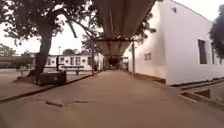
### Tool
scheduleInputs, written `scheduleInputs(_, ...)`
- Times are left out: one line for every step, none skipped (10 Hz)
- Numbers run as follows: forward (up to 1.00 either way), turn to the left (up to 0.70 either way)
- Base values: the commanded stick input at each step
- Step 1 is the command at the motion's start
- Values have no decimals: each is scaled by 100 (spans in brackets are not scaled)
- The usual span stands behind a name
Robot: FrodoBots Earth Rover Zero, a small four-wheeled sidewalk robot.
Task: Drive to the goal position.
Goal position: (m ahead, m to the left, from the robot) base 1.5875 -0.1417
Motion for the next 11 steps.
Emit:
scheduleInputs(70, 0)
scheduleInputs(70, 0)
scheduleInputs(70, 0)
scheduleInputs(70, 0)
scheduleInputs(70, 0)
scheduleInputs(70, 0)
scheduleInputs(70, 0)
scheduleInputs(70, 0)
scheduleInputs(70, 0)
scheduleInputs(70, 0)
scheduleInputs(70, 0)
